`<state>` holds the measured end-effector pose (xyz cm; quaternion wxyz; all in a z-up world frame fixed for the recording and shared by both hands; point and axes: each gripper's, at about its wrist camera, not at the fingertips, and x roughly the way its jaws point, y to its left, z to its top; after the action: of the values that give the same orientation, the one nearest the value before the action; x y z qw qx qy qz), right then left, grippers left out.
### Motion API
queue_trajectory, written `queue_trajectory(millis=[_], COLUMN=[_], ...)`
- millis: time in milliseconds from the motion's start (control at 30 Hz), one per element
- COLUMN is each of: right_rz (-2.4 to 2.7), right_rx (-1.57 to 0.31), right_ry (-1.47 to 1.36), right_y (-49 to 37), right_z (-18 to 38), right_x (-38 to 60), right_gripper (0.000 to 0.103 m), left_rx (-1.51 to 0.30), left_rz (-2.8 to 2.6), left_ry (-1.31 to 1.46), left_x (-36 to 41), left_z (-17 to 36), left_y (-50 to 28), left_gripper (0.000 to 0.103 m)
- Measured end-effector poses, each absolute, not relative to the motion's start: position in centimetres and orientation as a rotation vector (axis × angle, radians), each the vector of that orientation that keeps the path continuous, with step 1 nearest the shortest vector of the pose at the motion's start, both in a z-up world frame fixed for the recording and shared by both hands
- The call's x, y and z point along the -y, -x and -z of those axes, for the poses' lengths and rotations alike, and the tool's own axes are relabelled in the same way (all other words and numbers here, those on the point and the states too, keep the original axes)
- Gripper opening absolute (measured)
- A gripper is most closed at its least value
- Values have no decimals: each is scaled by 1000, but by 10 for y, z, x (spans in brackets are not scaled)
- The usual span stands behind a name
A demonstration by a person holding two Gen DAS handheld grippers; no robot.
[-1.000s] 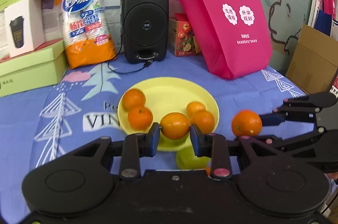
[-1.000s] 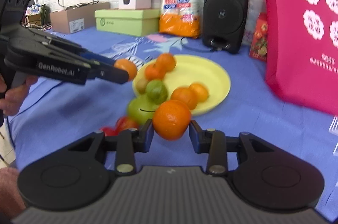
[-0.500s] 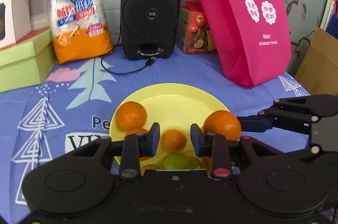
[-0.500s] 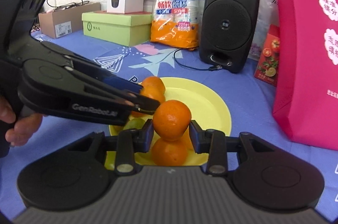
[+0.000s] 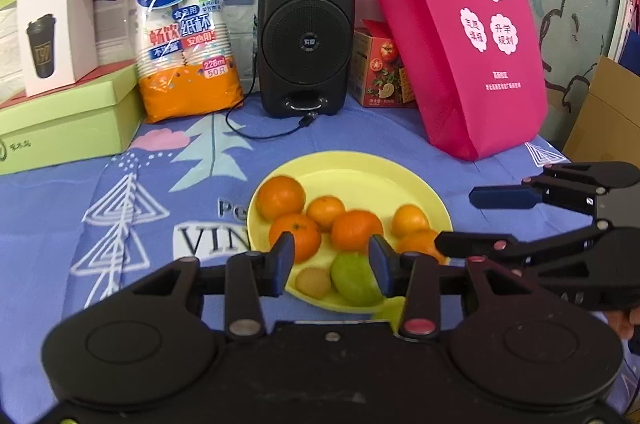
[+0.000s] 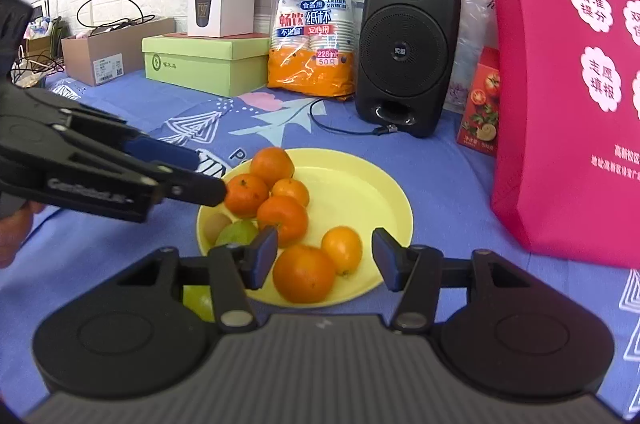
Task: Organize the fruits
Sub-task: 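Carry both fruits onto the yellow plate and open both tools, then withdraw both tools and move them back toward the remaining fruits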
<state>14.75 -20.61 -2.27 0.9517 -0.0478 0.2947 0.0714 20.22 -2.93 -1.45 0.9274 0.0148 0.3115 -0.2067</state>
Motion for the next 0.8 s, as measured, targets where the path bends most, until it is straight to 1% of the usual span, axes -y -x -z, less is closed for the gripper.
queue_trajectory(millis=[100, 167, 200, 533, 700, 733, 800], right_rz=[-156, -165, -169, -233, -333, -353, -393], right_rx=[-593, -592, -594, -652, -668, -668, -665], right_ry=[89, 91, 92, 56, 102, 112, 127], right_y=[-132, -121, -116, -77, -56, -52, -46], right_z=[22, 23, 24, 42, 47, 47, 46], right_x=[205, 204, 203, 192, 170, 165, 157], right_gripper=[55, 59, 60, 60, 60, 60, 60], left_rx=[-644, -656, -666, -744, -771, -773, -772], left_rz=[421, 418, 416, 402, 391, 389, 387], left_ry=[-39, -41, -38, -4, 15, 15, 19], left_x=[25, 21, 19, 4, -4, -5, -7], left_z=[18, 22, 24, 52, 61, 62, 64], left_y=[-184, -173, -170, -135, -129, -128, -126], left_gripper=[41, 41, 41, 41, 41, 42, 48])
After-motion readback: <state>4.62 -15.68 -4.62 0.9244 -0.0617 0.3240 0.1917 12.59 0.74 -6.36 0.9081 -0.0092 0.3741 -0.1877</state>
